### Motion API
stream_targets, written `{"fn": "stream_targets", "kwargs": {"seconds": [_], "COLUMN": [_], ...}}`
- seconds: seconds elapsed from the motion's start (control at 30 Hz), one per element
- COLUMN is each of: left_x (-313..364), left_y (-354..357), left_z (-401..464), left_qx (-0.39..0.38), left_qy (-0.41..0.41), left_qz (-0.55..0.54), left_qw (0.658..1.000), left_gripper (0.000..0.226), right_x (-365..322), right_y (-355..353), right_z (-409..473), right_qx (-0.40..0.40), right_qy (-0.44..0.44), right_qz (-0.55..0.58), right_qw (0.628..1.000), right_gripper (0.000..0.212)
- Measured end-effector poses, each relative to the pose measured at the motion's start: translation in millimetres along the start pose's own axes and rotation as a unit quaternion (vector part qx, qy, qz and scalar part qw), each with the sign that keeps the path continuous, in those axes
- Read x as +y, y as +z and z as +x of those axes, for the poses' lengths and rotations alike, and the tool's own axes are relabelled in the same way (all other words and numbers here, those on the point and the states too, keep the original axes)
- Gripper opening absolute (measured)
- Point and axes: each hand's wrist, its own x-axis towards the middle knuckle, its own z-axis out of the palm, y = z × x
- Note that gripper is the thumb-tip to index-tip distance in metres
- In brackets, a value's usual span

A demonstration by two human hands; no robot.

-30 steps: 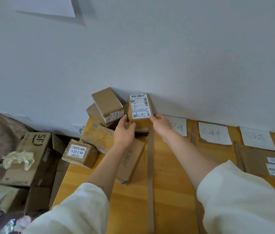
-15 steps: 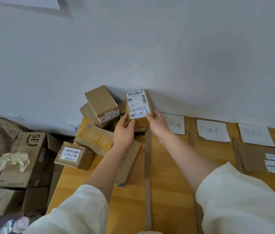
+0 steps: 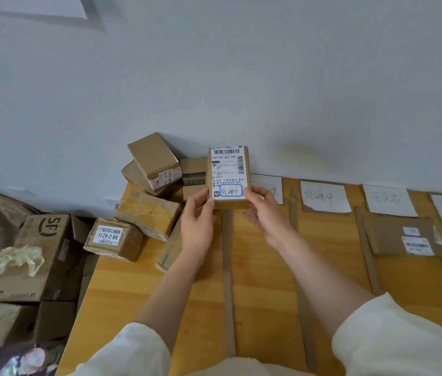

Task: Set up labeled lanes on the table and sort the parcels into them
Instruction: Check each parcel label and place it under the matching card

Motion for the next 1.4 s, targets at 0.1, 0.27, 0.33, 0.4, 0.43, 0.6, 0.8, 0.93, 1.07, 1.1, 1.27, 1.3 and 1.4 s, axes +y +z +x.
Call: {"fn": "stream_targets", "kwargs": {"seconds": [0.1,0.27,0.33,0.4,0.43,0.6,0.8,0.93,1.07,1.1,1.27,1.3,1.4], "left_x": [-8.3,-29.4,-37.8,-45.2,-48.1,-59.6,-77.9,-85.9,-96.1,-98.4,-102.6,-102.4,-105.5], "left_y": [1.0,0.4,0.7,1.1,1.7,8.0,23.3,36.0,50.5,54.0,69.8,72.3,77.8], "left_z": [-17.1,-43.8,-53.5,-62.1,-66.7,-87.4,-103.1,-109.1,-110.8,-110.7,-108.5,-106.7,-98.0], "left_qx": [-0.015,-0.057,-0.080,-0.104,-0.117,-0.162,-0.181,-0.176,-0.179,-0.177,-0.198,-0.207,-0.225], "left_qy": [-0.018,-0.036,-0.055,-0.074,-0.079,-0.086,-0.115,-0.124,-0.139,-0.142,-0.153,-0.153,-0.170], "left_qz": [-0.019,0.004,0.010,0.019,0.025,0.049,0.106,0.140,0.179,0.190,0.229,0.251,0.308], "left_qw": [1.000,0.998,0.995,0.992,0.990,0.982,0.971,0.966,0.957,0.955,0.941,0.933,0.909], "left_gripper": [0.025,0.022,0.021,0.022,0.022,0.021,0.026,0.028,0.028,0.029,0.035,0.036,0.042], "right_x": [9.2,33.2,43.6,53.4,58.7,79.8,98.8,95.5,87.3,84.6,63.5,60.2,52.4], "right_y": [-14.2,-40.5,-50.5,-59.6,-64.1,-82.8,-113.1,-142.4,-169.9,-175.2,-191.7,-192.9,-192.9], "right_z": [-18.1,-47.1,-58.1,-69.8,-75.4,-99.1,-116.4,-122.8,-115.6,-112.1,-86.8,-80.0,-60.0], "right_qx": [0.006,0.031,0.046,0.066,0.073,0.099,0.125,0.153,0.172,0.164,0.147,0.151,0.161], "right_qy": [0.005,0.025,0.035,0.045,0.052,0.081,0.124,0.159,0.174,0.177,0.193,0.202,0.223], "right_qz": [0.006,-0.012,-0.018,-0.012,-0.007,0.021,0.052,0.113,0.187,0.200,0.244,0.232,0.203], "right_qw": [1.000,0.999,0.998,0.997,0.996,0.992,0.983,0.969,0.951,0.950,0.939,0.939,0.940], "right_gripper": [0.031,0.036,0.033,0.023,0.021,0.038,0.042,0.026,0.028,0.032,0.040,0.045,0.056]}}
